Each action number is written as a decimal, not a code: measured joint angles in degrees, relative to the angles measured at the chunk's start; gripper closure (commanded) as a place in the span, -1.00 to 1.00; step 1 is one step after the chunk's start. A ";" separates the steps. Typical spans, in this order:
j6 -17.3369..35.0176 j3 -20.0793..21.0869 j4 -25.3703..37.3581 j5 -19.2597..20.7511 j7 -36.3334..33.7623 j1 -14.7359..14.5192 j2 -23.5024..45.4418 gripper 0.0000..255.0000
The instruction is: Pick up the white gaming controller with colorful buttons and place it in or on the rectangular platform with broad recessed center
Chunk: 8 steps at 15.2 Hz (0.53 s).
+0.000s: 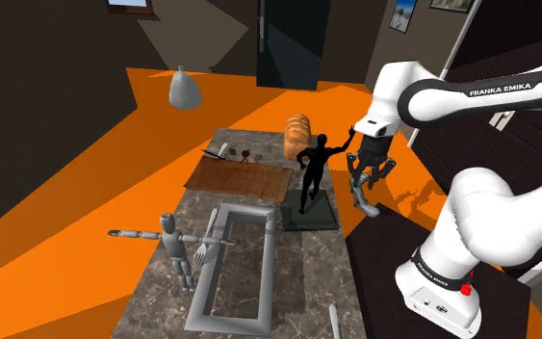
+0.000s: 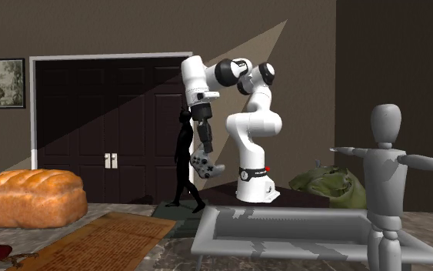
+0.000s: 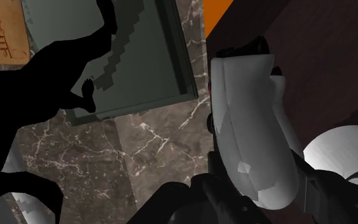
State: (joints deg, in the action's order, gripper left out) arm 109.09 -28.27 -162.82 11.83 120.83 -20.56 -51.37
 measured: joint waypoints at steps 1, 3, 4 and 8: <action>-0.86 0.16 0.61 -0.12 0.02 0.01 -0.26 1.00; -2.59 0.76 1.99 -0.65 -0.25 -0.25 -0.67 1.00; -3.49 1.04 2.76 -0.90 -0.35 -0.37 -0.82 1.00; -6.82 2.24 5.13 -1.81 -0.89 -0.66 -1.84 1.00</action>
State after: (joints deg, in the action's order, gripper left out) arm 102.28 -26.03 -157.69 10.02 119.94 -21.22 -53.22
